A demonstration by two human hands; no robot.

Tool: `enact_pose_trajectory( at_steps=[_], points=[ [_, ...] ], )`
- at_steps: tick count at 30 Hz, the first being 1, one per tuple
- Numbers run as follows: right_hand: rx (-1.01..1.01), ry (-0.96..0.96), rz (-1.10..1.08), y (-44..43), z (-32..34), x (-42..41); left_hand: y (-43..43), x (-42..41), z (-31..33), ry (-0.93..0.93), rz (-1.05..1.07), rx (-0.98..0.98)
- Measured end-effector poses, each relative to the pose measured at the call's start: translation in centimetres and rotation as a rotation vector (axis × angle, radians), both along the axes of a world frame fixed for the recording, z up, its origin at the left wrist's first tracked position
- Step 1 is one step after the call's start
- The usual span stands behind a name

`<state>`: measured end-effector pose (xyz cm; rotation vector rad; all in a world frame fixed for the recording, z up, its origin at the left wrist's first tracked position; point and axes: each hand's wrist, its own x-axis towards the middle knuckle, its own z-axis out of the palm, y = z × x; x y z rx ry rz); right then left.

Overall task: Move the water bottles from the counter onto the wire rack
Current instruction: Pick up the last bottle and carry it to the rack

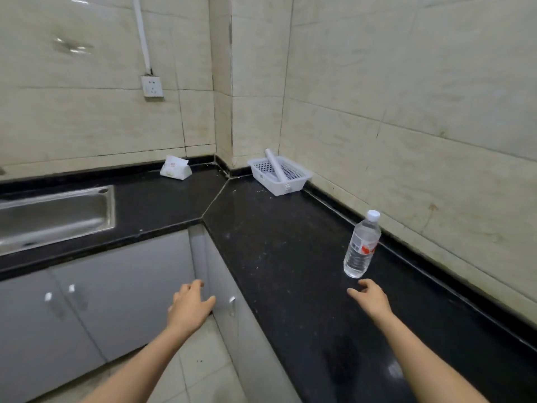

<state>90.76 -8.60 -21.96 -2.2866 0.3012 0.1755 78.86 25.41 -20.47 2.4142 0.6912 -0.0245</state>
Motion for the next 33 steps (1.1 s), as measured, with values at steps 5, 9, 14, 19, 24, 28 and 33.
enact_pose_trajectory(
  at_steps=[5, 9, 14, 19, 24, 28, 33],
  points=[
    [0.092, 0.007, -0.158, -2.8, -0.3, 7.5, -4.3, 10.1, -0.1, 0.019, -0.131, -0.030],
    [0.143, -0.001, -0.226, -3.8, -0.6, 11.7, -7.0, 15.4, -1.1, 0.066, -0.250, 0.009],
    [0.225, -0.027, -0.279, -3.3, -1.8, 14.6, -9.0, 19.8, -3.1, 0.124, -0.374, 0.028],
    [0.275, -0.106, -0.362, -2.1, -2.8, 16.5, -10.1, 23.9, -5.1, 0.148, -0.520, 0.074],
    [0.239, -0.155, -0.531, -0.9, -3.5, 16.6, -10.8, 27.6, -7.3, 0.150, -0.763, 0.162],
    [0.152, -0.187, -0.746, 0.8, -3.5, 14.4, -10.8, 29.8, -8.6, 0.067, -1.037, 0.299],
    [0.087, -0.199, -0.969, 2.9, -2.6, 8.4, -10.1, 30.6, -11.1, 0.019, -1.383, 0.476]
  ],
)
